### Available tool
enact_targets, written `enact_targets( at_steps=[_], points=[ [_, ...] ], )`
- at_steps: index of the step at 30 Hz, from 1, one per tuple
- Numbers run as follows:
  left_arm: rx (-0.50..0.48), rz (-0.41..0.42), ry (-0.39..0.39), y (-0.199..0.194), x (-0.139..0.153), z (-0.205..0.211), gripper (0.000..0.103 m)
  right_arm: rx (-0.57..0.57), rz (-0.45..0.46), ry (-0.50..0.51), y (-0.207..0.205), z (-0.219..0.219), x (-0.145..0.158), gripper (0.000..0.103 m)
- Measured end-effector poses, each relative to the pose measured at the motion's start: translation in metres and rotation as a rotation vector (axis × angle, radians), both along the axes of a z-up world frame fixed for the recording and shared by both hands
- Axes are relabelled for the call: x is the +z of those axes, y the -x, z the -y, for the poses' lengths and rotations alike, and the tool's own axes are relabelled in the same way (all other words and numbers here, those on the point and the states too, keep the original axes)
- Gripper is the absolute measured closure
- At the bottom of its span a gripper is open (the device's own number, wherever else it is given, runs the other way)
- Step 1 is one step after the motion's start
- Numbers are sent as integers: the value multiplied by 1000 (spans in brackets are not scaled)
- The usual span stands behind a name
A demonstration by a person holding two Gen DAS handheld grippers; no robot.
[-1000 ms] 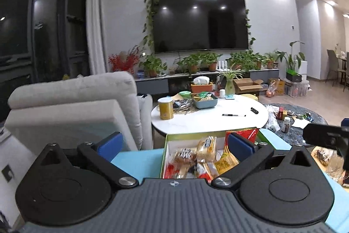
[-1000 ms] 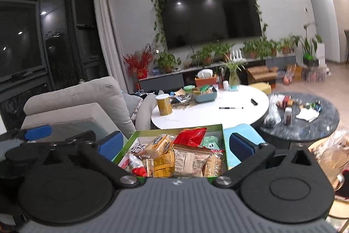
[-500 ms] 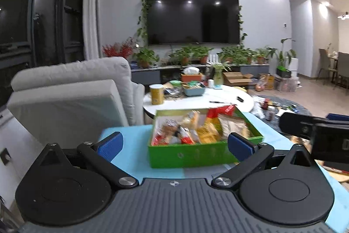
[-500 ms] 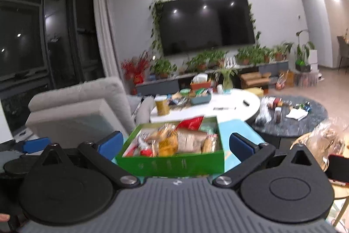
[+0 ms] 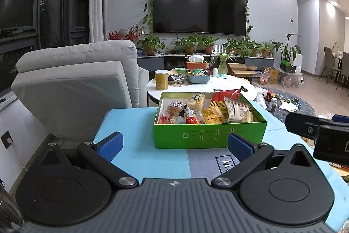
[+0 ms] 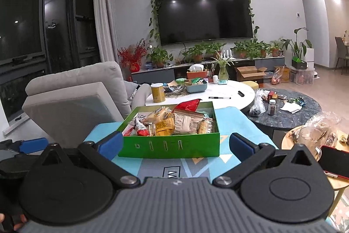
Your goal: Organize snacks
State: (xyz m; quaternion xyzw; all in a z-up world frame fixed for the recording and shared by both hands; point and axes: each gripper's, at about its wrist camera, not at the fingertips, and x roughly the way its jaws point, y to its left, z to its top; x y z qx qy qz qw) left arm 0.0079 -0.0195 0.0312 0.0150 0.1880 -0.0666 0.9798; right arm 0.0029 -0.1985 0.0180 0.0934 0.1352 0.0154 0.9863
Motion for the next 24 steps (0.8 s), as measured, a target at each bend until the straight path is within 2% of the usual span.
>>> enact_targets(
  at_steps=[24],
  points=[
    [-11,-36,-41,-5,-12,8,0,-14,-32,-4,0,4,-10,17]
  ],
)
